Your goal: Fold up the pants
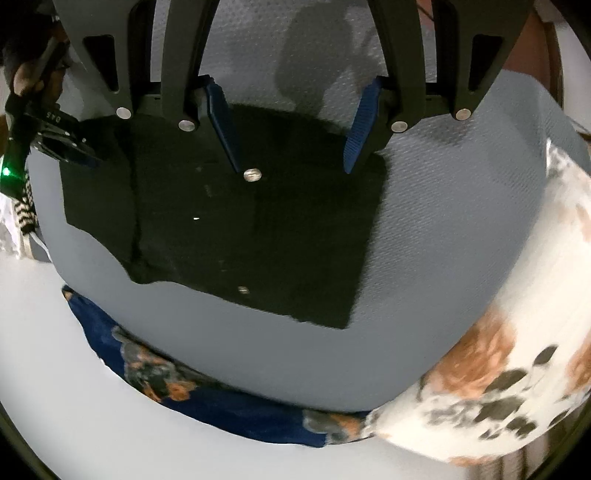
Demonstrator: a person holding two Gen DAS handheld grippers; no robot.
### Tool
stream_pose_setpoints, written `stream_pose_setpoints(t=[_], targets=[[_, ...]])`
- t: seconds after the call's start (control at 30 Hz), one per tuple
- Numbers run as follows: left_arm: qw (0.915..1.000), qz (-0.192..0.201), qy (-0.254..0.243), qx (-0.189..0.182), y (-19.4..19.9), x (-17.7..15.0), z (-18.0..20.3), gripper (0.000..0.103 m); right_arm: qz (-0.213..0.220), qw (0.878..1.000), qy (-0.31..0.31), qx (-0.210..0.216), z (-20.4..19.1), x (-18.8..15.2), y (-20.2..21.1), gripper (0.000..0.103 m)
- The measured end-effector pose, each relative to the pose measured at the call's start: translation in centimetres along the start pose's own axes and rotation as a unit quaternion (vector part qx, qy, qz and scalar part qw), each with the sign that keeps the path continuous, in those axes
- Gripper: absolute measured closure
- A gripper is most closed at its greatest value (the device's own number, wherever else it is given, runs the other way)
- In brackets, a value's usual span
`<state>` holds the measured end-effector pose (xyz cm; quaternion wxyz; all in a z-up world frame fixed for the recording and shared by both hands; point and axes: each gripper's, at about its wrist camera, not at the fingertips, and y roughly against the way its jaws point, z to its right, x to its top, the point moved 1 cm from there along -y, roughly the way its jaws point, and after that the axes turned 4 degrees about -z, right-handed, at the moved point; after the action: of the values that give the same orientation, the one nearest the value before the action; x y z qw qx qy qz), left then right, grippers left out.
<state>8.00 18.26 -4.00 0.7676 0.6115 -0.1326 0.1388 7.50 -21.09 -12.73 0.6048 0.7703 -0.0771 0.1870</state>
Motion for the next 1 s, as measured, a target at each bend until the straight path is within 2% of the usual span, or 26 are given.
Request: stream_pose_setpoints(t=[0.13, 0.27, 0.33, 0.47, 0.67, 0.83, 1.0], targets=[[0.9991, -0.005, 0.04, -0.013, 0.4, -0.2, -2.9, 0.045, -0.005, 1.0, 0.008, 0.019, -1.3, 0.5, -0.4, 0.043], [0.9941, -0.018, 0.093, -0.053, 0.4, -0.6, -5.6, 0.045, -0.011, 0.999, -0.001, 0.047, -1.7, 1.1, -0.7, 0.043], [0.9914, -0.028, 0.106, -0.072, 0.2, -0.9, -6.6, 0.045, -0.016, 0.998, -0.015, 0.062, -1.6, 1.5, -1.0, 0.038], [0.9829, -0.05, 0.134, -0.116, -0.8, -1.5, -7.9, 0.045, -0.021, 0.995, -0.043, 0.091, -1.2, 1.9, -1.2, 0.037], [0.9647, -0.07, 0.182, -0.177, -2.9, -1.7, -9.6, 0.045, -0.024, 0.996, -0.03, 0.075, -1.9, 1.9, -1.5, 0.034], [0.9517, -0.083, 0.204, -0.214, -4.7, -1.7, -11.1, 0.045, -0.026, 0.998, -0.014, 0.056, -2.7, 1.9, -1.8, 0.028], [0.9501, -0.06, 0.191, -0.239, -4.9, -1.6, -11.6, 0.042, -0.027, 0.998, -0.02, 0.054, -2.9, 2.2, -2.1, 0.027]])
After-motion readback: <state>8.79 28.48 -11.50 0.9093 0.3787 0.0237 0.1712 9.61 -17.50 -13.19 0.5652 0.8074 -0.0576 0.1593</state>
